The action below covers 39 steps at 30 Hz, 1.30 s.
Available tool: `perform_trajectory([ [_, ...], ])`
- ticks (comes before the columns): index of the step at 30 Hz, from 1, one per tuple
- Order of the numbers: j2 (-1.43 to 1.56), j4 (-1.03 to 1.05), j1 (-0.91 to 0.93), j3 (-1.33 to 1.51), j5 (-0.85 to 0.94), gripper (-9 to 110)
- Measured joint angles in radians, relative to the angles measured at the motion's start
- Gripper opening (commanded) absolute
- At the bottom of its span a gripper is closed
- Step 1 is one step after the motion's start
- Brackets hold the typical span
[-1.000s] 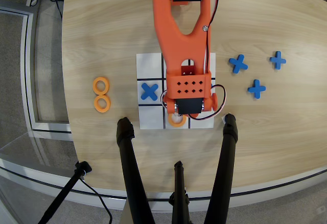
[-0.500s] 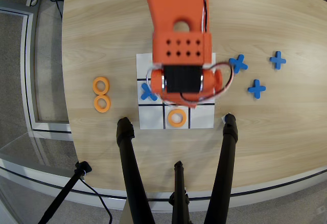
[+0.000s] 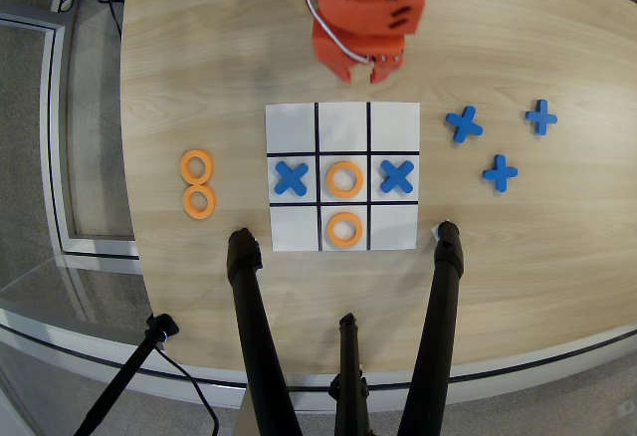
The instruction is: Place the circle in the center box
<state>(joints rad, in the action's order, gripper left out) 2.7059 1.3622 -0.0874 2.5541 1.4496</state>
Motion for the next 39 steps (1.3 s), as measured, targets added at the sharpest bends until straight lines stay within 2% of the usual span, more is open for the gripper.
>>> perform_trajectory([
  [7, 0.399, 0.038, -0.032, 0.319, 0.046, 9],
  [10, 0.463, 0.031, -0.031, 0.400, 0.051, 9],
  [16, 0.555, -0.005, -0.026, 0.537, 0.052, 0],
  [25, 0.646, -0.023, 0.146, 0.592, 0.051, 0],
  [29, 0.647, -0.034, 0.341, 0.592, 0.051, 0],
  [32, 0.660, -0.032, 0.569, 0.592, 0.051, 0],
  [39, 0.669, -0.020, 1.310, 0.592, 0.051, 0],
])
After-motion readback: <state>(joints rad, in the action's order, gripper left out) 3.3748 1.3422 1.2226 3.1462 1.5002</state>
